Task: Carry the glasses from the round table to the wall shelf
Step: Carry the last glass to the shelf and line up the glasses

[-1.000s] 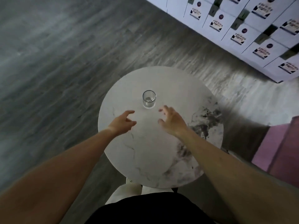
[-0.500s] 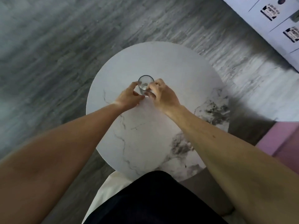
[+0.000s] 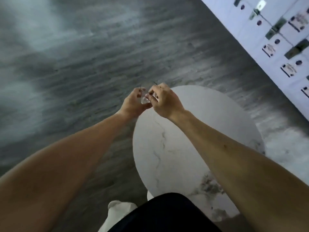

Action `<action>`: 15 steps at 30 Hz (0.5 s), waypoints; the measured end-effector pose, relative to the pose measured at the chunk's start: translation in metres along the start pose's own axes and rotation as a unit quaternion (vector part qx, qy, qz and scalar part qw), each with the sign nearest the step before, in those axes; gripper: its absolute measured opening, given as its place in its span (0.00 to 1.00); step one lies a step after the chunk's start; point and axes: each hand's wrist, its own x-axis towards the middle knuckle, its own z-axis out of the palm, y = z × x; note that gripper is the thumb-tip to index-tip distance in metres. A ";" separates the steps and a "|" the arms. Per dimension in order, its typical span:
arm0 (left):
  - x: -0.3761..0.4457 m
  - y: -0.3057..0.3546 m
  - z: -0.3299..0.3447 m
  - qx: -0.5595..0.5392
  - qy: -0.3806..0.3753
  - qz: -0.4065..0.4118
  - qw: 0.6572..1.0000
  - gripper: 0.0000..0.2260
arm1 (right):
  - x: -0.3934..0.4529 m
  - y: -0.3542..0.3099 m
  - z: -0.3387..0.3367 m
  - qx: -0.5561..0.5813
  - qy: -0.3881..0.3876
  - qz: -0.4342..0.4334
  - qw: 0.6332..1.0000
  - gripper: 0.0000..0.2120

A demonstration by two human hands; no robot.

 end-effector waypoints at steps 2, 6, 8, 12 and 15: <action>-0.018 -0.013 -0.048 -0.021 0.029 0.011 0.999 0.31 | 0.008 -0.049 0.011 -0.007 -0.008 -0.038 0.999 0.12; -0.063 -0.056 -0.149 -0.072 0.090 0.012 0.993 0.33 | 0.016 -0.157 0.045 -0.013 -0.022 -0.101 0.995 0.12; -0.092 -0.082 -0.204 -0.078 0.129 0.009 0.989 0.35 | 0.019 -0.217 0.069 -0.016 -0.039 -0.135 0.990 0.12; -0.152 -0.135 -0.308 -0.073 0.209 -0.003 0.975 0.35 | 0.024 -0.334 0.117 -0.009 -0.080 -0.189 0.979 0.11; -0.196 -0.174 -0.380 -0.066 0.269 -0.019 0.961 0.33 | 0.023 -0.419 0.152 -0.002 -0.097 -0.244 0.965 0.10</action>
